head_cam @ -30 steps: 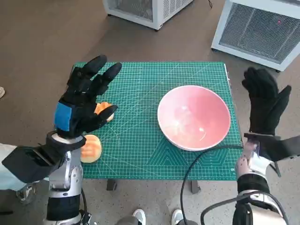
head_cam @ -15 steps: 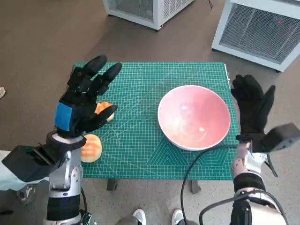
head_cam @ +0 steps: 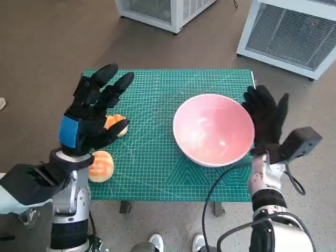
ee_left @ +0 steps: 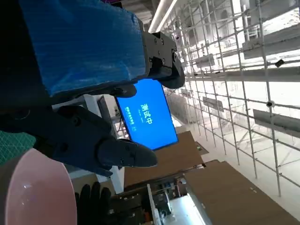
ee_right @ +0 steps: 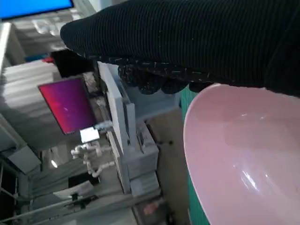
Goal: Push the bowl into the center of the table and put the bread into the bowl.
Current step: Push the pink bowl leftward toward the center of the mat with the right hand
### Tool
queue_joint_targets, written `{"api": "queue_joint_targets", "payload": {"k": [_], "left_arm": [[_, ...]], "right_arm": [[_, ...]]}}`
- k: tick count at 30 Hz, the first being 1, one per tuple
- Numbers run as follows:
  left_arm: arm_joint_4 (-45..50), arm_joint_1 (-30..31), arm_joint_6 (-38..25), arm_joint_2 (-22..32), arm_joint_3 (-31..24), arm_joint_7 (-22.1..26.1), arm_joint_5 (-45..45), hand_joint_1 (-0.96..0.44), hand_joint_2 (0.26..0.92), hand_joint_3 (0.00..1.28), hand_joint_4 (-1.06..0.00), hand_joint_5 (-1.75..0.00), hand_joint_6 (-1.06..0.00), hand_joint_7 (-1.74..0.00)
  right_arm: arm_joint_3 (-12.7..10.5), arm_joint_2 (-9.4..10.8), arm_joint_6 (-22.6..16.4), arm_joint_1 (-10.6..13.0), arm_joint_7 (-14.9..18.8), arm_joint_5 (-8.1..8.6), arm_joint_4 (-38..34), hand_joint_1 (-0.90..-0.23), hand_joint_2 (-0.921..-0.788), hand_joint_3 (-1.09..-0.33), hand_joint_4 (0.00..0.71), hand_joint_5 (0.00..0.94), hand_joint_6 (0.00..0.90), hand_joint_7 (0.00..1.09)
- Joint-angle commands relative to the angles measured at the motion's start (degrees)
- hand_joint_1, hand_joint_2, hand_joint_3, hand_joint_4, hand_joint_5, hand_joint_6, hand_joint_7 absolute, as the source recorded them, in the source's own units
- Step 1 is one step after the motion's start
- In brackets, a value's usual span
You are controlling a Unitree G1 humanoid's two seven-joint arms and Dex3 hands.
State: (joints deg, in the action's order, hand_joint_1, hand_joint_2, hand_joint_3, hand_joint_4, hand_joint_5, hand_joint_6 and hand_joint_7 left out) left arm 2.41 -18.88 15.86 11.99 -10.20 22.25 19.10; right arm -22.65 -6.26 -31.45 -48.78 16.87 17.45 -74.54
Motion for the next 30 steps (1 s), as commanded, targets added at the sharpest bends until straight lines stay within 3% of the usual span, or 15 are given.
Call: {"api": "queue_joint_targets", "payload": {"k": [1, 11, 23, 30], "left_arm": [[2.6, 1.5, -0.7, 0.8, -0.8, -0.4, 0.6, -0.36, 0.921, 0.18, -0.41, -0.12, -0.15, -0.6], [6.1, 4.2, -1.6, 1.6, -2.0, -1.4, 0.4, -0.34, 0.921, 0.19, -0.4, -0.14, -0.11, -0.66], [9.6, 7.6, -2.6, 2.1, -3.2, -3.1, -0.2, -0.33, 0.921, 0.19, -0.38, -0.15, -0.08, -0.67], [10.8, 9.0, -2.6, 2.1, -3.6, -4.3, -1.1, -0.34, 0.921, 0.19, -0.38, -0.16, -0.07, -0.67]], "right_arm": [[-0.2, 1.6, 2.7, -0.3, -1.3, -1.16, -1.4, -0.615, -0.921, -0.883, 0.246, 0.012, 0.137, 0.6], [-1.2, 4.0, 6.4, -1.8, -1.1, -0.67, -1.9, -0.61, -0.921, -0.879, 0.26, 0.008, 0.175, 0.54], [-2.8, 7.0, 7.8, -4.4, -1.2, -0.48, -2.0, -0.589, -0.921, -0.892, 0.251, 0.001, 0.218, 0.48], [-3.4, 8.7, 8.3, -5.7, -0.8, -0.45, -2.1, -0.62, -0.921, -0.825, 0.258, 0.003, 0.233, 0.46]]}}
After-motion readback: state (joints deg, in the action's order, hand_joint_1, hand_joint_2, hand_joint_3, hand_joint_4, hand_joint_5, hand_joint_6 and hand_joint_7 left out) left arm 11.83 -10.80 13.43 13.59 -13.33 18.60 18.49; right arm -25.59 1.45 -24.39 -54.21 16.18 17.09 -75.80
